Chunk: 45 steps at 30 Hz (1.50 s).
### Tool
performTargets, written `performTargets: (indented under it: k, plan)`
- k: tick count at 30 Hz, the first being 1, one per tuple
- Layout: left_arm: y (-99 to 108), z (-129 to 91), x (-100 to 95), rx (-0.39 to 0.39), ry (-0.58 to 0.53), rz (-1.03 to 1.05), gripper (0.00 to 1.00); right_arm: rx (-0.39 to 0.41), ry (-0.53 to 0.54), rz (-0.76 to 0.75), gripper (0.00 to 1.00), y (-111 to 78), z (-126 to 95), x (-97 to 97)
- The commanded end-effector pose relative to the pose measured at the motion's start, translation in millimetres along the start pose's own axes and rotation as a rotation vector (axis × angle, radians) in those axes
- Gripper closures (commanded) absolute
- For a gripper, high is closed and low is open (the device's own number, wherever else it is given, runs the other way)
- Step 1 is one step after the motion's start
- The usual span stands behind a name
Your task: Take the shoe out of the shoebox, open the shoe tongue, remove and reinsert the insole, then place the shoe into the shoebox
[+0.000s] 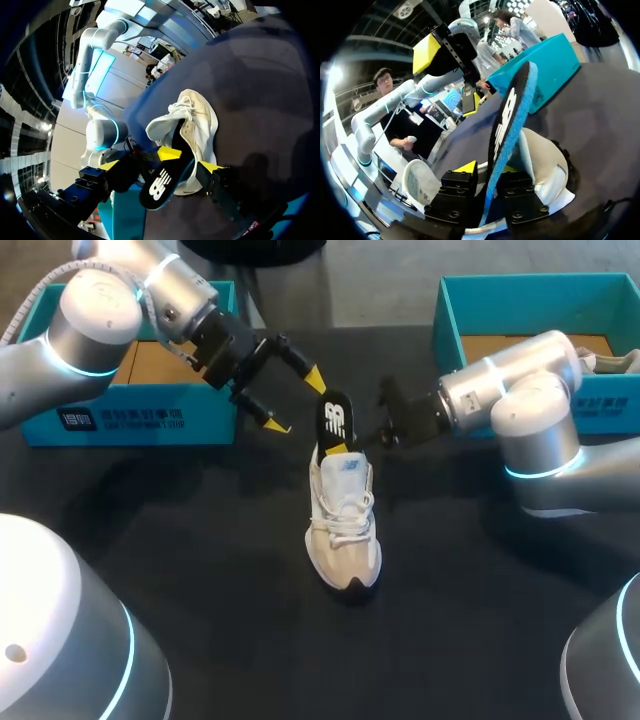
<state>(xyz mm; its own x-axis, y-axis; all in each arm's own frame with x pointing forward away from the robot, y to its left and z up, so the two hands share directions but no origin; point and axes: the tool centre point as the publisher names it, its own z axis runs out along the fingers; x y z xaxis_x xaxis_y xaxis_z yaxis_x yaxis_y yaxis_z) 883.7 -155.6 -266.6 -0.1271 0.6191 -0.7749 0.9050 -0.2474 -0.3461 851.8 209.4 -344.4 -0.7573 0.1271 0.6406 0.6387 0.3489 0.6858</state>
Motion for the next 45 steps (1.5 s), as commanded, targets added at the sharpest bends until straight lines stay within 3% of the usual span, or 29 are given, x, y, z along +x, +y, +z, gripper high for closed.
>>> performTargets:
  k: [1, 11, 16, 18, 35, 36, 37, 40, 45]
  plan:
    - [2, 1, 1.5, 0.009, 0.004, 0.001, 0.0, -0.012, -0.034, -0.007, 0.69, 3.4, -7, 11.0]
    - [2, 0, 2.9, 0.014, 0.001, 0.001, 0.0, -0.034, -0.07, -0.018, 0.73, 11.9, -18, 13.2]
    - [1, 1, 4.0, 0.017, 0.0, 0.001, 0.0, -0.039, -0.055, -0.009, 0.86, 13.9, -14, 6.7]
    - [-1, 1, 4.0, 0.019, 0.002, 0.001, 0.0, -0.035, -0.04, -0.001, 1.0, 13.3, -11, 4.1]
    - [1, 4, 6.9, 0.025, 0.016, -0.009, 0.0, 0.026, 0.009, 0.094, 1.0, -16.6, -1, 12.1]
    - [1, 4, 7.3, 0.023, 0.016, -0.011, 0.0, 0.027, 0.008, 0.095, 0.95, -16.5, -1, 12.4]
    - [2, 4, 7.6, 0.021, 0.016, -0.012, 0.0, 0.026, 0.007, 0.095, 0.81, -15.9, -2, 12.8]
    - [4, 2, 7.0, 0.018, 0.015, -0.013, 0.0, 0.023, -0.005, 0.079, 0.69, -9.0, -6, 12.7]
    - [6, -2, 3.7, 0.013, 0.015, -0.01, 0.0, 0.024, -0.013, 0.052, 0.67, 3.2, -9, 9.8]
